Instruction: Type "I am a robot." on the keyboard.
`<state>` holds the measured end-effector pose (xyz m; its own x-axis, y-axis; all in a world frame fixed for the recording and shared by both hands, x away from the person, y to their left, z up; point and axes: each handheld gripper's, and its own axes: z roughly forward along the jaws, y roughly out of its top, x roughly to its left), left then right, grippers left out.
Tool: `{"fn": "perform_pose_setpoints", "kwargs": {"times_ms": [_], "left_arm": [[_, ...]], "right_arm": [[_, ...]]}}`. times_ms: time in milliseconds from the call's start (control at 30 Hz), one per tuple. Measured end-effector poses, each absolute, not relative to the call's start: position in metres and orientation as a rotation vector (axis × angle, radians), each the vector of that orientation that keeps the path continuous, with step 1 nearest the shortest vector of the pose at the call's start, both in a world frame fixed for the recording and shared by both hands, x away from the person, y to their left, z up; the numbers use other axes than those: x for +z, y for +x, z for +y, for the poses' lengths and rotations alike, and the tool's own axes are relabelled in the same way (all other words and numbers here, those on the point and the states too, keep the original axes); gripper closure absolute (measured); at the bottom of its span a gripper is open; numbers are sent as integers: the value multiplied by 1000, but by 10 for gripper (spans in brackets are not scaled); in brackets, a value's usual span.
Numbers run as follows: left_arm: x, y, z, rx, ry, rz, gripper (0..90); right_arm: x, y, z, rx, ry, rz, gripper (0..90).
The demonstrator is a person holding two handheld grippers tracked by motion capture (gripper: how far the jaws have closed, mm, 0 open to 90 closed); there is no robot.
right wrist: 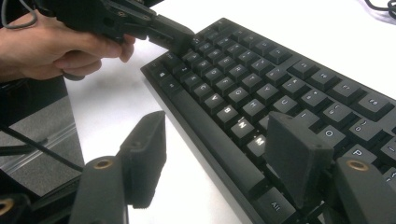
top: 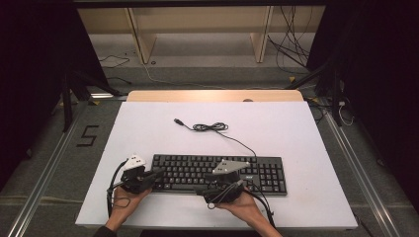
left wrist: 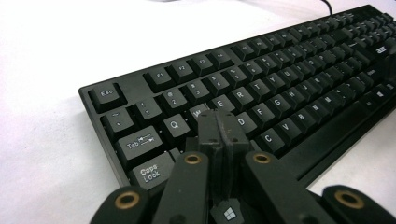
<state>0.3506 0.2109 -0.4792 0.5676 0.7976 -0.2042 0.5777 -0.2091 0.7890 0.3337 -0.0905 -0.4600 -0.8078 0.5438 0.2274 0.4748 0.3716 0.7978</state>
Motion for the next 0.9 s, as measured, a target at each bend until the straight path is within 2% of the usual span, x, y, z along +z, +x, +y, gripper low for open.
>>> {"fn": "perform_pose_setpoints", "kwargs": {"times_ms": [900], "left_arm": [[-485, 361, 210, 300, 1923, 1159, 889]], "right_arm": [[-459, 328, -99, 1465, 955, 2502, 356]]}}
